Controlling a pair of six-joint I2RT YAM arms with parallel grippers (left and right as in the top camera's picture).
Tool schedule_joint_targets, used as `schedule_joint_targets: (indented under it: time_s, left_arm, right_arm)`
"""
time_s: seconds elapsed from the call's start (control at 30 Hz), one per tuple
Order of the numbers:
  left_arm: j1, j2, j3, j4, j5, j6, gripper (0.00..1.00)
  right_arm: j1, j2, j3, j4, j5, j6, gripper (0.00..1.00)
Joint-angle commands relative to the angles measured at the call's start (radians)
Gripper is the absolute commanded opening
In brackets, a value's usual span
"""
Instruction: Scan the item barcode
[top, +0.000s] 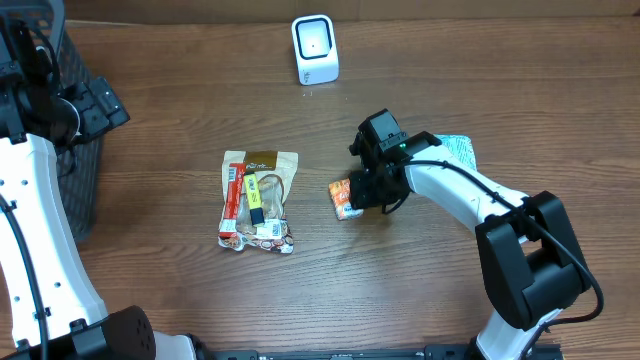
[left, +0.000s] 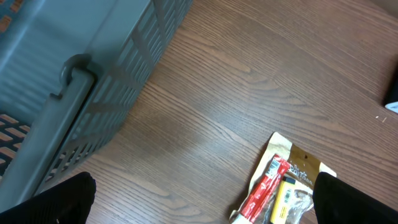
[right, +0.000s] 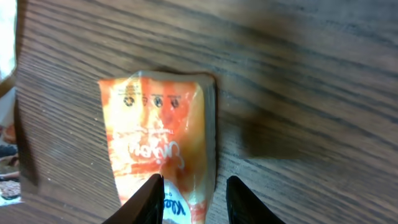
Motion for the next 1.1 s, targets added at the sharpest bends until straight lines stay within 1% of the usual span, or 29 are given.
schedule_joint_targets:
  time_s: [0.0,0.13,1.07]
  left_arm:
    - [0.002,-0.004,0.017,0.000,0.004,0.008,1.00]
    - [0.002,-0.004,0.017,0.000,0.004,0.008,1.00]
    - [0.002,-0.004,0.017,0.000,0.004,0.008,1.00]
  right_arm:
    - [-0.002,-0.021,-0.017,0.014,-0.015,-0.008,0.33]
    - [-0.002,-0.021,-0.017,0.023,-0.051,-0.008,0.33]
    - [-0.002,-0.021,-0.018,0.079,-0.033,-0.008,0.33]
